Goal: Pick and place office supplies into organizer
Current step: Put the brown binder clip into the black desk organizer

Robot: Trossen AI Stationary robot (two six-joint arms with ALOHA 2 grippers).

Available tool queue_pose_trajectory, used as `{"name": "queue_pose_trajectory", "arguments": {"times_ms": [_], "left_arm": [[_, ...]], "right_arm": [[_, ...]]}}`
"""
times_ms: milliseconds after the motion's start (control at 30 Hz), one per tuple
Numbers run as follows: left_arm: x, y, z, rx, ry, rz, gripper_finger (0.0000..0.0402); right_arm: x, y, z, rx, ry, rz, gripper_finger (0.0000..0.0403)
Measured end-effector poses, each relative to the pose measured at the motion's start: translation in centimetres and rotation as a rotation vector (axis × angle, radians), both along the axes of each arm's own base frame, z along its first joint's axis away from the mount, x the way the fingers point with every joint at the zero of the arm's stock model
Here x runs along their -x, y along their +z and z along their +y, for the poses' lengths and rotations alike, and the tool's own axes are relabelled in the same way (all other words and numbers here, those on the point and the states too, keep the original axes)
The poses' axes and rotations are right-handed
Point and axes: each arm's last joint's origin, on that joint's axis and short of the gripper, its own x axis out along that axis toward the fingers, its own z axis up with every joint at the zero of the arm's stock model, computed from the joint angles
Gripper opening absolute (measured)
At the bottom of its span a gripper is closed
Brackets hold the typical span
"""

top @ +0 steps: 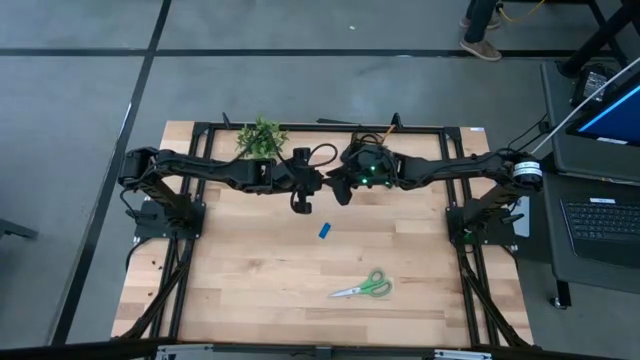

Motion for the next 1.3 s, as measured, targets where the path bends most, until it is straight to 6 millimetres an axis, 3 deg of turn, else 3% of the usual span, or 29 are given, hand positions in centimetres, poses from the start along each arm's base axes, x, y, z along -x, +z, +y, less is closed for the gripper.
{"name": "queue_pose_trajectory", "arguments": {"times_ms": [933, 1300], "left_arm": [[-0.10, 0.06, -0.47, -0.033, -0.003, -0.003, 0.0065], [-0.16, 0.13, -0.47, -0.033, -0.003, -0.012, 0.0065]], "right_arm": [[-0.23, -0.25, -0.07, -0.064, -0.047, -0.019, 0.0162], [-0.25, -0.22, -0.07, -0.074, -0.053, -0.025, 0.0096]]}}
